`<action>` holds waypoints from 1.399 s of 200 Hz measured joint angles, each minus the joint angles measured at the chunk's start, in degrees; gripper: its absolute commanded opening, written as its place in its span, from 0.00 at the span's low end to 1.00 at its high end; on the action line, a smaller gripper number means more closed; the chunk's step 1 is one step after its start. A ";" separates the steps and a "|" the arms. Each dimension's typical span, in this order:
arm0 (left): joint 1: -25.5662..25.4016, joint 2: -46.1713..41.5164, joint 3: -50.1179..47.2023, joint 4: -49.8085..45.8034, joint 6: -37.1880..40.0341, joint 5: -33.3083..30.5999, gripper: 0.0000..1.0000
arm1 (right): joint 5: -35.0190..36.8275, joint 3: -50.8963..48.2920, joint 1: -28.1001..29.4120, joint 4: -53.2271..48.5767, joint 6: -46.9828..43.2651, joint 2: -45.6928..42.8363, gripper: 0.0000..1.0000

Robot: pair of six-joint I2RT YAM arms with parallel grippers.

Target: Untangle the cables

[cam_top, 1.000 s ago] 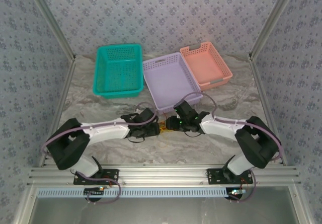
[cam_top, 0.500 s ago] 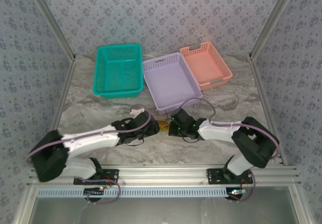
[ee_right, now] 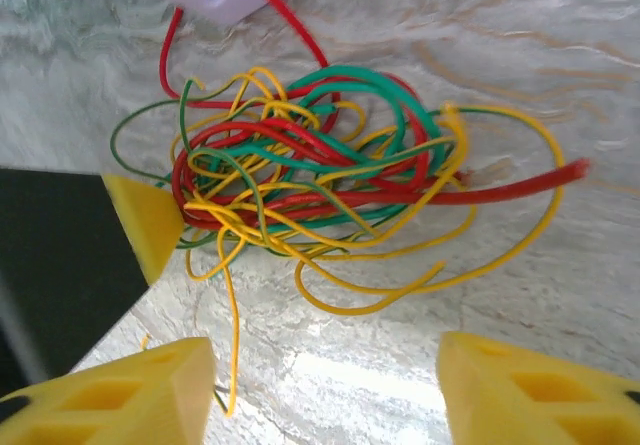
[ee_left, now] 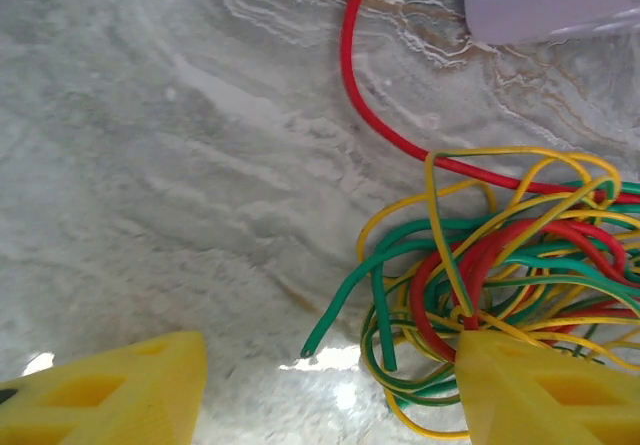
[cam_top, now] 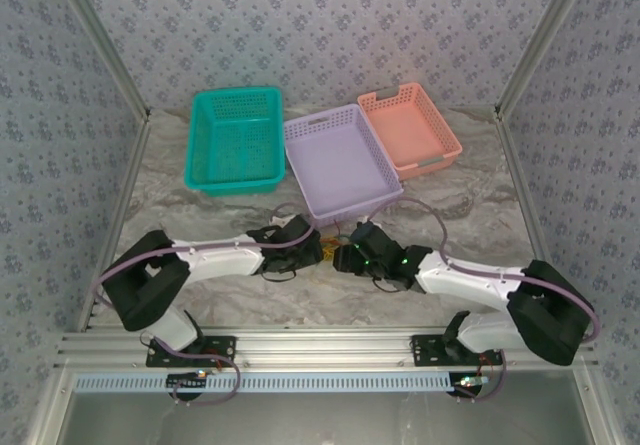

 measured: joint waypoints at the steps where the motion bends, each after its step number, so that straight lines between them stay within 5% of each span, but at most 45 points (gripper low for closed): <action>1: -0.02 0.04 0.00 0.02 0.00 -0.04 0.64 | 0.00 -0.07 -0.13 0.04 0.11 -0.04 0.69; 38: -0.81 0.59 0.00 0.26 -0.37 -2.10 0.52 | -2.03 -0.81 -6.10 3.87 2.14 2.51 0.70; 79: -1.75 1.46 -0.02 2.89 -1.03 -2.91 0.41 | -1.92 1.97 -7.87 5.09 3.56 11.15 0.59; 95: -2.05 1.68 -0.13 4.33 -1.11 -2.64 0.39 | -1.49 3.56 -7.87 5.73 3.69 13.66 0.44; 122: -2.60 1.20 -1.14 5.86 -1.36 -2.36 0.39 | -0.37 3.87 -7.96 9.46 4.52 16.61 0.00; 174: -4.74 -15.58 -5.18 3.43 -3.89 -3.74 0.70 | 2.23 -3.06 -2.34 18.73 4.72 12.31 0.00; 214: -4.72 -25.14 -12.22 6.40 -9.14 -3.28 0.73 | 5.22 -11.96 1.70 19.02 5.99 -4.50 0.00; 280: -7.34 -15.26 -14.08 15.56 -14.91 -0.22 0.70 | 6.14 -15.28 1.62 18.71 7.76 -14.71 0.00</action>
